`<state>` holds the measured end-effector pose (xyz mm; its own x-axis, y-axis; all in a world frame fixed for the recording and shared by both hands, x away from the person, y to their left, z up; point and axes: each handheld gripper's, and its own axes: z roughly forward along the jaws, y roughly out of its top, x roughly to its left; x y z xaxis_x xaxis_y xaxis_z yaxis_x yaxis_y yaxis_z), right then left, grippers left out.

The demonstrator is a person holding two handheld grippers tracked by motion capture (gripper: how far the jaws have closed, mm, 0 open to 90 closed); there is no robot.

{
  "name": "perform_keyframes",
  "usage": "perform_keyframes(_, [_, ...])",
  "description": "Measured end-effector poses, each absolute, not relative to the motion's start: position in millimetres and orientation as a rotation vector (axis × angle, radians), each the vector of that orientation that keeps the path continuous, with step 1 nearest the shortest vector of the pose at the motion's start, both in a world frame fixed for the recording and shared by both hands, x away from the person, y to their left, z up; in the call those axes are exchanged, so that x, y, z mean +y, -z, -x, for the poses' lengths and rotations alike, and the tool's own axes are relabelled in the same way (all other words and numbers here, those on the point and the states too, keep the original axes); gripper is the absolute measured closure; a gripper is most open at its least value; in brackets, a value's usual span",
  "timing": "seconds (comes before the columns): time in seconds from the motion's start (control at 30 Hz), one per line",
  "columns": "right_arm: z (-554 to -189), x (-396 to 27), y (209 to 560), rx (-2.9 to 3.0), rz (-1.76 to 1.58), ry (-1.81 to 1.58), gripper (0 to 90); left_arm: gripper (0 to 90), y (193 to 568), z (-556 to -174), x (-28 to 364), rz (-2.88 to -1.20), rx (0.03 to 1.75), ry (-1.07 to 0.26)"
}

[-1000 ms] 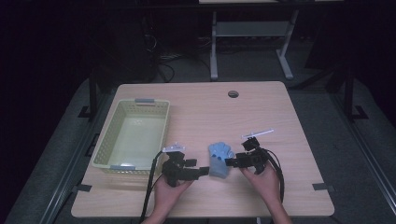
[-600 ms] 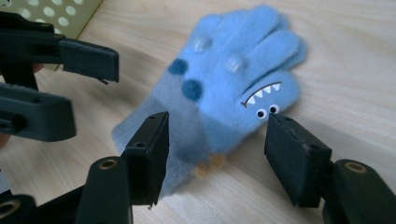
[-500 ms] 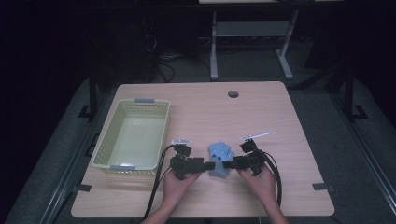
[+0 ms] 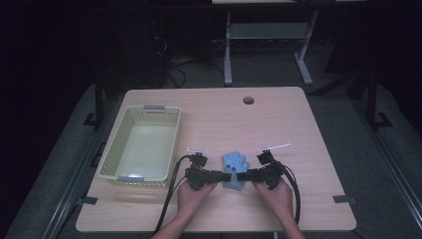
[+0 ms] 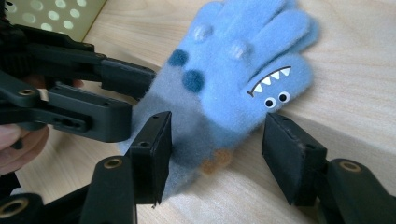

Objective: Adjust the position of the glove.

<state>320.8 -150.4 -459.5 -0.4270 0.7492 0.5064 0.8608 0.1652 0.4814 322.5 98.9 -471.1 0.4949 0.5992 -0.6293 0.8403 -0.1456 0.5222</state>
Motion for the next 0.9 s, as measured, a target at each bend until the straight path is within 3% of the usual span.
perform_keyframes(0.37, [-317.5, -151.8, 462.3, -2.25, 1.597, 1.109, 45.5, 51.0, 475.0, -322.3, 99.5, -1.858, 1.19, 0.357])
perform_keyframes(0.9, [-315.4, -151.9, 472.3, -2.148, 1.576, 1.183, 62.9, 61.8, 479.7, -328.6, 98.3, -1.851, 1.185, 0.438])
